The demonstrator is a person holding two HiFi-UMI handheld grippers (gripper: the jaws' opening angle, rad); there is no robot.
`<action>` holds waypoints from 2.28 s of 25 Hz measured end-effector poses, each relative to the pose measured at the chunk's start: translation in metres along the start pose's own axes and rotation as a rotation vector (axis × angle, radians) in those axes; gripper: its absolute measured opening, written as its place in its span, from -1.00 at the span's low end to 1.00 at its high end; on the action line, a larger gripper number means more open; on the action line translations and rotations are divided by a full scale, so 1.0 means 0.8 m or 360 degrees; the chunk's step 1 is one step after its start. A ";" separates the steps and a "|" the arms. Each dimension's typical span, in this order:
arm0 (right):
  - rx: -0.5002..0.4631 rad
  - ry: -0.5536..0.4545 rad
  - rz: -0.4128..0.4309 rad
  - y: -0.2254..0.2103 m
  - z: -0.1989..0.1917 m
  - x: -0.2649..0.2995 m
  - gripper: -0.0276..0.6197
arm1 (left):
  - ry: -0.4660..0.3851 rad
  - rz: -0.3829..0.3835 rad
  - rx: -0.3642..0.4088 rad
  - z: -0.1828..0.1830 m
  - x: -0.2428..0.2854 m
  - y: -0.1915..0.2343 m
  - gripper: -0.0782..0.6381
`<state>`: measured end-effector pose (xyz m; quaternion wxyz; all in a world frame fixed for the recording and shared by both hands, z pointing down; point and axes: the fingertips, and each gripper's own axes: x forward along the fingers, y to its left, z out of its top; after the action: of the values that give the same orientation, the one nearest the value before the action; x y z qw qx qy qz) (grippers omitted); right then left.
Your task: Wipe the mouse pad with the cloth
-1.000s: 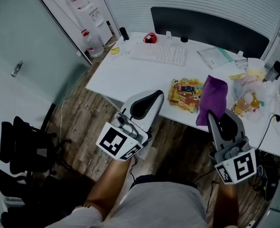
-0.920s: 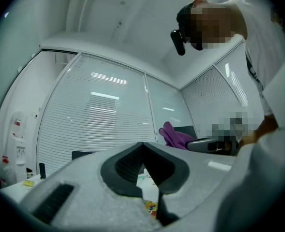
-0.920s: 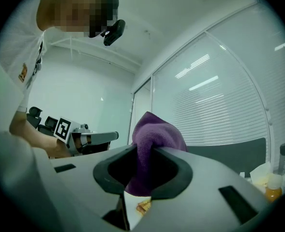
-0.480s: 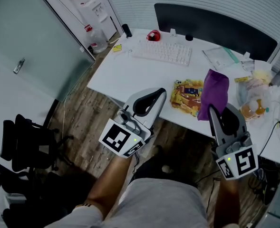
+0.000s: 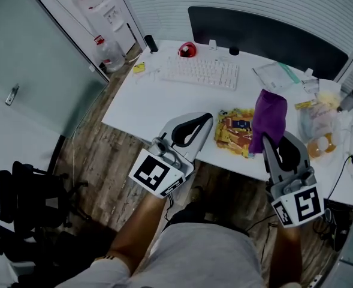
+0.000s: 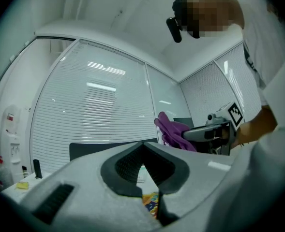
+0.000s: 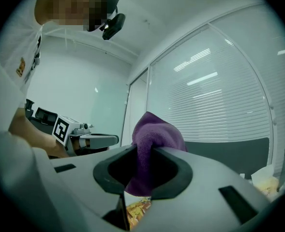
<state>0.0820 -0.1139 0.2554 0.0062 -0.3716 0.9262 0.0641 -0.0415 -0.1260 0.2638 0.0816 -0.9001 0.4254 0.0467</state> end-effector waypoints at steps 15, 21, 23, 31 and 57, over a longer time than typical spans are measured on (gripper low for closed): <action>-0.0044 0.0302 -0.0152 -0.008 -0.054 0.082 -0.70 | 0.0251 -0.0329 0.0028 -0.086 0.038 0.056 -0.74; -0.0030 0.0480 -0.0174 -0.001 -0.090 0.108 -0.70 | 0.0486 -0.0501 0.0046 -0.142 0.043 0.055 -0.74; -0.0033 0.0550 -0.0179 -0.001 -0.102 0.115 -0.70 | 0.0574 -0.0573 0.0064 -0.161 0.044 0.051 -0.74; -0.0061 0.0853 -0.0100 0.000 -0.159 0.137 -0.70 | 0.0883 -0.0808 0.0093 -0.232 0.043 0.029 -0.74; -0.0241 0.1486 0.0364 0.003 -0.315 0.180 -0.70 | 0.1553 -0.0877 0.0242 -0.365 0.046 0.004 -0.74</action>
<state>-0.0149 -0.2421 0.4972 -0.4441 -0.2559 0.8576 -0.0419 -0.0161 -0.2105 0.5445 -0.0508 -0.8867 0.1653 -0.4287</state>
